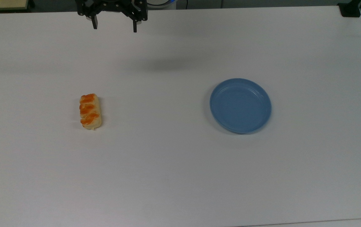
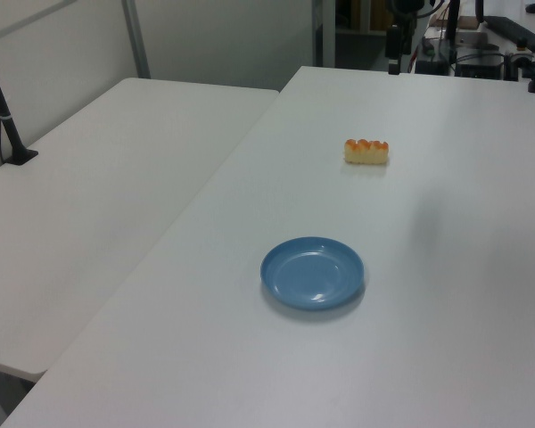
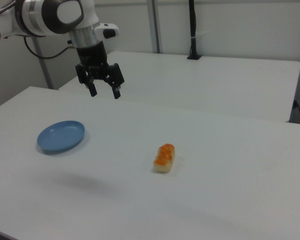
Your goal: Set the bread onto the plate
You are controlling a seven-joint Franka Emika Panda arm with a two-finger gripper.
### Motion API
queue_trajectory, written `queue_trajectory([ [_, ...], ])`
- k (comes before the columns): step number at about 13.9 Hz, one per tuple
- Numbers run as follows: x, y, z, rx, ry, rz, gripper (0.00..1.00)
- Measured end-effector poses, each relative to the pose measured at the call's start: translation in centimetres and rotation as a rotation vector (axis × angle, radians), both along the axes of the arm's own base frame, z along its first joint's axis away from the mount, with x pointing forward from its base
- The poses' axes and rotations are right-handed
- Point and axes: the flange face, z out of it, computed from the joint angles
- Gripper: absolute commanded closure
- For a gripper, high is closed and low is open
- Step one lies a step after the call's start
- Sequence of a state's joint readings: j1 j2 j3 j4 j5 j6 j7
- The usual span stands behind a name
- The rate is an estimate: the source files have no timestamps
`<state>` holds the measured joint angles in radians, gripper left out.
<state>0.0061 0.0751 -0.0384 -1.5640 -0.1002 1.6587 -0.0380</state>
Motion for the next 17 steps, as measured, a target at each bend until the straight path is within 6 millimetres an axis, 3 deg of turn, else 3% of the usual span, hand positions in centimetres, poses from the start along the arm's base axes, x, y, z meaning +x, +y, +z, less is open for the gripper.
queue_trajectory([
  [11, -0.2, -0.4, -0.5, 0.0, 0.025, -0.007, 0.0],
  [15, 1.3, -4.6, -3.1, 0.003, 0.011, -0.013, 0.0],
  [17, 3.2, -7.5, -7.0, 0.004, 0.01, -0.034, 0.0],
])
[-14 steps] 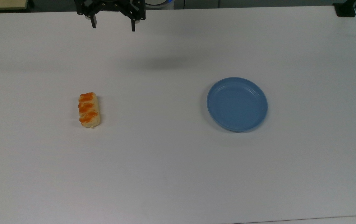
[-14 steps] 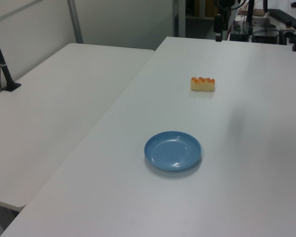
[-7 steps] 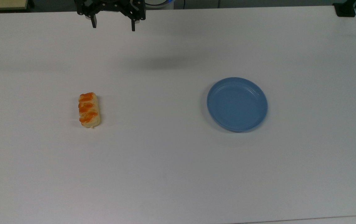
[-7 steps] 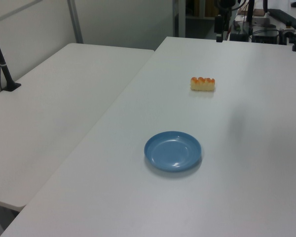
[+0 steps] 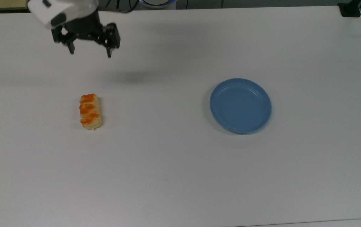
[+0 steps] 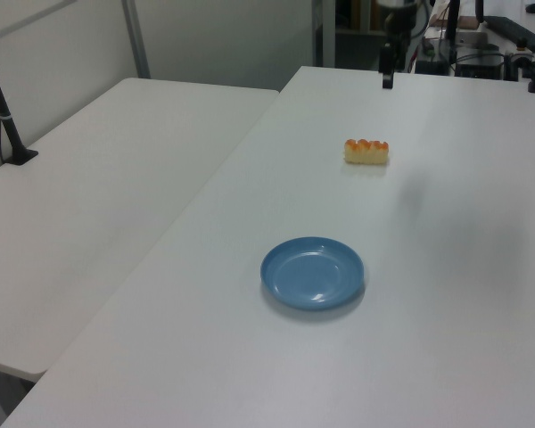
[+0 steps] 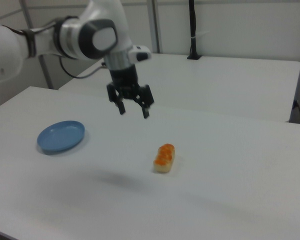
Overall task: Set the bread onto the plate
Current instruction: 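Move the open gripper over the orange-topped bread roll and lower it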
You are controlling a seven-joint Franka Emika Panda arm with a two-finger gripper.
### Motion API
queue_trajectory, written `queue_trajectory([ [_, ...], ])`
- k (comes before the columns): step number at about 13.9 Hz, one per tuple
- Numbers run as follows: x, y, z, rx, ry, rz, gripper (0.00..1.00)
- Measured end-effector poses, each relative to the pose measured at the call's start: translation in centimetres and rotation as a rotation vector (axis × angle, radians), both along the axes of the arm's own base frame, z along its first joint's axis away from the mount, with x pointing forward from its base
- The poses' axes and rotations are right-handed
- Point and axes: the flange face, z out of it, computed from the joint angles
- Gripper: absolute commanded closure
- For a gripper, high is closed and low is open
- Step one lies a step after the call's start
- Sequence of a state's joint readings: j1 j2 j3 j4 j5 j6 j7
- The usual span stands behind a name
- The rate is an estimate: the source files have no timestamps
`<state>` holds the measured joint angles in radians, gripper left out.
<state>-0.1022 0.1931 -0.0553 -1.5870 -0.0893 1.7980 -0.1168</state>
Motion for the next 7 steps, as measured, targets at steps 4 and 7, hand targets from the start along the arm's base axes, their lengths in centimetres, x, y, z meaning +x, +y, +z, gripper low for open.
queue_trajectory([
  [4, 3.2, -1.4, -8.7, 0.002, 0.036, -0.002, 0.0],
  [7, 5.1, -1.5, -15.2, 0.001, 0.042, 0.009, 0.0],
])
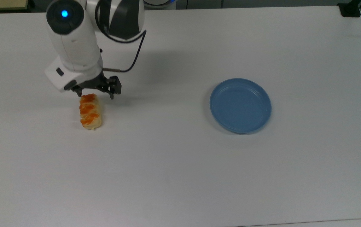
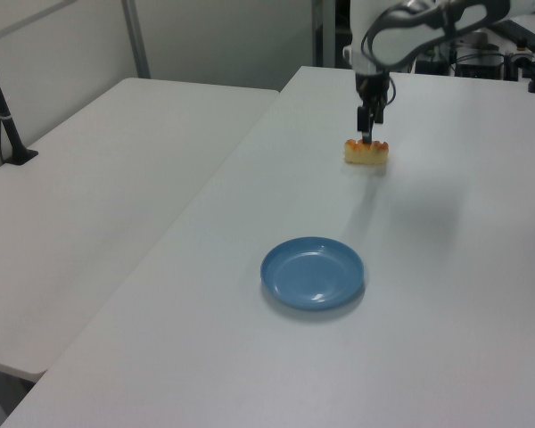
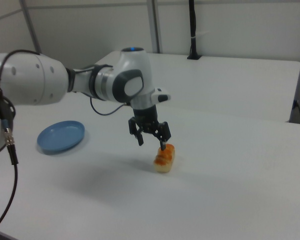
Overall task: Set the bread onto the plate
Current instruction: 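Move the open gripper over the orange-topped bread roll and lower it, then close the gripper on the bread roll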
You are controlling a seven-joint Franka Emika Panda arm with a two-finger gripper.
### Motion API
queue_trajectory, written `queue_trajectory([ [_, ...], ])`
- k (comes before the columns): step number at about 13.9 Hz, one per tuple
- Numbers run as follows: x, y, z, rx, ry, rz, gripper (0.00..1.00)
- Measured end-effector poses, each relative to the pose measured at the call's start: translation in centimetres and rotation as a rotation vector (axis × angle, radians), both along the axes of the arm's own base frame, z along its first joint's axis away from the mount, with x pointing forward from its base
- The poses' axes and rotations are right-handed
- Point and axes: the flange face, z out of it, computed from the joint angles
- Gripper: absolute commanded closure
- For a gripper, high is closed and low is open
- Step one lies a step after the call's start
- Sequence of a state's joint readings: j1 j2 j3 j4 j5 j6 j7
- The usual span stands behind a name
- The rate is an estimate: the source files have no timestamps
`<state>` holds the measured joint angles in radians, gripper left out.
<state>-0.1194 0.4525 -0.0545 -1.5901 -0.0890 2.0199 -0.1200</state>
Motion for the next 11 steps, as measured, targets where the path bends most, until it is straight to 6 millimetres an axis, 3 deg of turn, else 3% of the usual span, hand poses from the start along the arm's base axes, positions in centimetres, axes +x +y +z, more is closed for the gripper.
queue_trajectory([
  [5, 0.9, -2.2, -4.8, -0.018, -0.018, 0.009, 0.03],
  [9, 1.2, -3.4, -6.4, -0.026, -0.03, 0.05, 0.67],
  [10, 1.5, -3.0, -6.7, -0.026, -0.048, 0.058, 0.74],
  [11, 1.7, -2.5, -6.7, -0.023, -0.056, 0.067, 0.74],
])
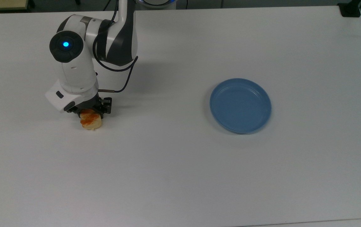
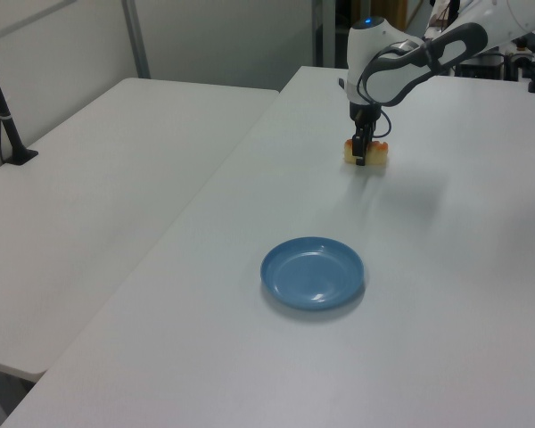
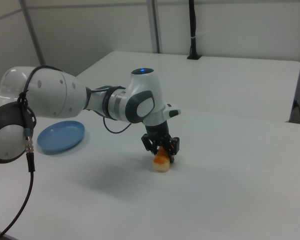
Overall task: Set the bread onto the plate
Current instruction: 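Close the gripper on the bread roll, then lift the bread roll and carry it over the blue plate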
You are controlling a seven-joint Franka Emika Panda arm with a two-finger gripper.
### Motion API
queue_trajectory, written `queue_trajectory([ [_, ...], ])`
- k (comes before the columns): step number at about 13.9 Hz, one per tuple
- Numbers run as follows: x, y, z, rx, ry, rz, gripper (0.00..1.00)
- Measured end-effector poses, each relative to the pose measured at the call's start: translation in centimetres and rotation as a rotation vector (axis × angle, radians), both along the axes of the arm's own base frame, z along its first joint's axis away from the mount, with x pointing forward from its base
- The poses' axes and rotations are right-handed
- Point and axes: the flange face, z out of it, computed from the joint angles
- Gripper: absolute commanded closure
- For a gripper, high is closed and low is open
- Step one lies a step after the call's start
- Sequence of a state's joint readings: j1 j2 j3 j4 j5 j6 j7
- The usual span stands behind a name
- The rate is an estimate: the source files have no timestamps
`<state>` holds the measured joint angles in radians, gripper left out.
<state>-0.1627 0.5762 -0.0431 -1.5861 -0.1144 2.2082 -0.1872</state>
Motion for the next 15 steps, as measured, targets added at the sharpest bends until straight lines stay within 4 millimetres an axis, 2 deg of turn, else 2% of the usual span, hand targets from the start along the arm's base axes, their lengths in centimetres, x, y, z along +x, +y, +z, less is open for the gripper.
queue_trajectory([
  [2, 0.6, 1.9, 0.5, 0.015, -0.015, 0.016, 0.72],
  [4, 1.3, 4.8, 1.9, 0.038, -0.046, 0.014, 0.72],
  [5, 1.5, 7.0, 2.7, 0.054, -0.053, 0.018, 0.72],
  [6, 1.5, 9.9, 3.6, 0.07, -0.051, 0.02, 0.72],
  [8, 0.8, 20.1, 5.5, 0.091, -0.037, 0.031, 0.72],
  [10, -0.2, 26.9, 5.8, 0.096, -0.033, 0.035, 0.72],
  [12, -1.6, 33.0, 5.8, 0.101, -0.036, 0.043, 0.72],
  [15, -3.4, 39.3, 6.4, 0.11, -0.05, 0.055, 0.67],
])
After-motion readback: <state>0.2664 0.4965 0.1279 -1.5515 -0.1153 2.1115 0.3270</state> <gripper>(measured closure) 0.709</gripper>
